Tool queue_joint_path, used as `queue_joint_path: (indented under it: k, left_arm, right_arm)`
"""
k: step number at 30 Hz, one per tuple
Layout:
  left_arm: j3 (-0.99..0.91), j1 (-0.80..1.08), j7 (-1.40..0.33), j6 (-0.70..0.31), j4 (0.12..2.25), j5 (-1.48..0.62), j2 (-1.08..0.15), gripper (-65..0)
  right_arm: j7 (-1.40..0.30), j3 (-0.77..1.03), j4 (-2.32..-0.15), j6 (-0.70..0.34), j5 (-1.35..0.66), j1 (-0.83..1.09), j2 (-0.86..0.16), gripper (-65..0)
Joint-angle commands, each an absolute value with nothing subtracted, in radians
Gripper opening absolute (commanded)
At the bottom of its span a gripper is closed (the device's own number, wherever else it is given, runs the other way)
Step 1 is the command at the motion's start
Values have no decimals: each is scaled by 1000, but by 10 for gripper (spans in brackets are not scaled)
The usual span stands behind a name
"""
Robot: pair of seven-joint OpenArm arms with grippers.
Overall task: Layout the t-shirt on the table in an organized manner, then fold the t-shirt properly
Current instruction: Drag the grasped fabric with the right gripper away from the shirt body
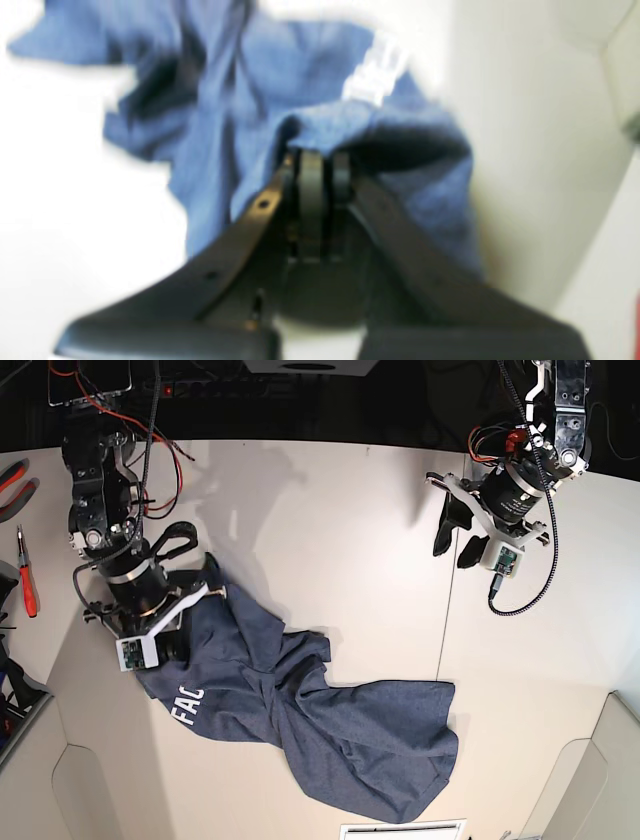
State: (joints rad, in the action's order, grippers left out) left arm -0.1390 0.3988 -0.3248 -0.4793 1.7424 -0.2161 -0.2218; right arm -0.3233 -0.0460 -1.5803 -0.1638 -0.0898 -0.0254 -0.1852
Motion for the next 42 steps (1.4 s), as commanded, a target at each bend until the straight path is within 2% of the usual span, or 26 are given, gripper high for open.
queue_joint_path:
  k: [1,7,16,20,22,25,26,27,32,36,42]
  left_arm:
    - [-143,395,-299,-479,1757,-229,-228,-362]
    - [-143,384,-296,-480,1757,-228,-228,-362]
    - [-143,372,-295,-479,1757,-228,-227,-362]
    - [-143,362,-295,-479,1757,-228,-227,-362]
    - [-143,363,-295,-479,1757,-228,-226,-362]
    - [-143,363,-295,-479,1757,-228,-227,-362]
    - [-143,363,-295,-479,1757,-228,-227,-362]
    - [-143,363,-295,-479,1757,-228,-227,-362]
    - [-143,363,-295,-479,1757,-228,-227,-362]
    - [-143,363,-295,-479,1756,-228,-228,-362]
    - [-143,358,-296,-479,1755,-228,-228,-362]
  right_arm:
    - [-295,-44,-1600,-161,-94,-67,-190,-650]
    - [-289,-43,-1470,-156,-64,-258,-185,-650]
    - [-150,-20,-806,33,0,-653,-151,-650]
    - [-149,65,-661,87,-2,-761,-138,-650]
    - [-150,105,-663,81,-8,-773,-135,-642]
    - [-150,123,-683,72,-7,-767,-135,-383]
    - [-155,122,-688,72,-7,-763,-135,-319]
    - [-160,122,-696,68,-6,-757,-135,-291]
    - [-232,122,-785,-34,4,-699,-135,-292]
    - [-320,122,-989,-131,-26,-576,-135,-294]
    - [-402,111,-1359,-291,-199,-318,-135,-393]
